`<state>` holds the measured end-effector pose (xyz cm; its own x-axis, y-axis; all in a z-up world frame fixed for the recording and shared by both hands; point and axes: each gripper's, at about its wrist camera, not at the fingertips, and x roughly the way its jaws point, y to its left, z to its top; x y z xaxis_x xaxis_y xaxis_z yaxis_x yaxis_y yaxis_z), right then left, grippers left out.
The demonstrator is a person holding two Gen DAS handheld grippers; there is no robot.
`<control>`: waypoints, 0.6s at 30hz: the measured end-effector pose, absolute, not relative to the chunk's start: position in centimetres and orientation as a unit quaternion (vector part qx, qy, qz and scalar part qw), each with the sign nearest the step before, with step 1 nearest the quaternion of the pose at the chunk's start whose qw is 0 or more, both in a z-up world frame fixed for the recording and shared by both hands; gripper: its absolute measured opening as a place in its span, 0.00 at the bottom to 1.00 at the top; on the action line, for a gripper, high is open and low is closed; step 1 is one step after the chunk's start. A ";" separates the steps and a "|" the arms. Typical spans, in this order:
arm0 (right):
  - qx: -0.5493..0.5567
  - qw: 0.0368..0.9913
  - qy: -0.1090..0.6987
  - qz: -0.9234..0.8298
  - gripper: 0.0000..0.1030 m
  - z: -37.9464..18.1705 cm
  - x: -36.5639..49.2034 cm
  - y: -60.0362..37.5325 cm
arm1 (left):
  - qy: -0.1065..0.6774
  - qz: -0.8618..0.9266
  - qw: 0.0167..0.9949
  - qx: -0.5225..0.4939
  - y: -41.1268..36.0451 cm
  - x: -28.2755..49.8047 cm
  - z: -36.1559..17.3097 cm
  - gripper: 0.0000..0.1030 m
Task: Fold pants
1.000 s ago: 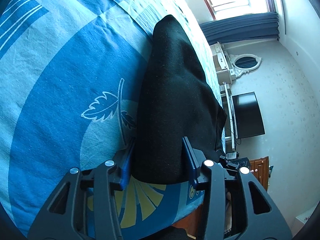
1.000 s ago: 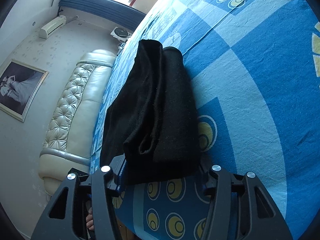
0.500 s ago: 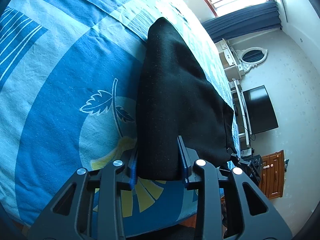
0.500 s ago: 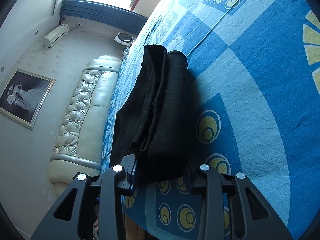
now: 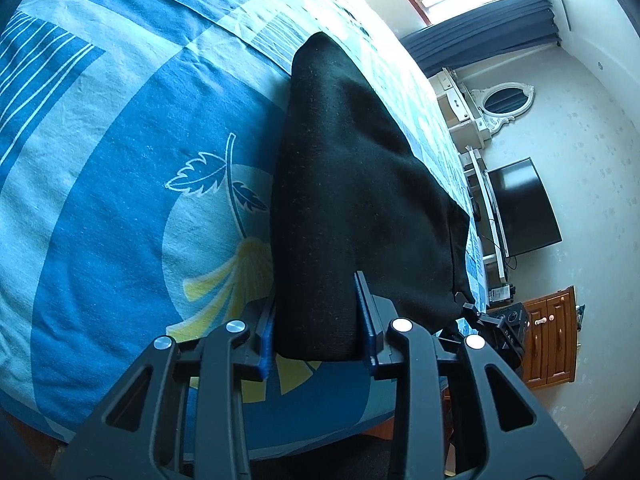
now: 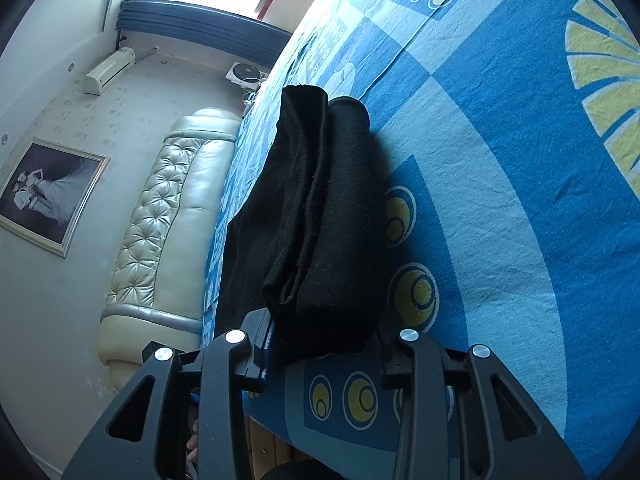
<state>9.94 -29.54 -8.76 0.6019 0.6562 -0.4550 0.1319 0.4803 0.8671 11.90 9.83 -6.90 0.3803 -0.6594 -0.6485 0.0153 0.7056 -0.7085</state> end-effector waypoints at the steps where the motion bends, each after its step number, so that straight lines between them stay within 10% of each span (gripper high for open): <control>1: 0.480 0.755 0.411 0.174 0.35 -8.8 9.9 -29.6 | 0.511 -0.221 0.768 -0.316 9.9 12.0 -6.9 0.32; 18: 0.481 0.754 0.411 0.177 0.35 -8.9 9.5 -29.7 | 0.511 -0.226 0.770 -0.307 9.7 11.3 -6.6 0.31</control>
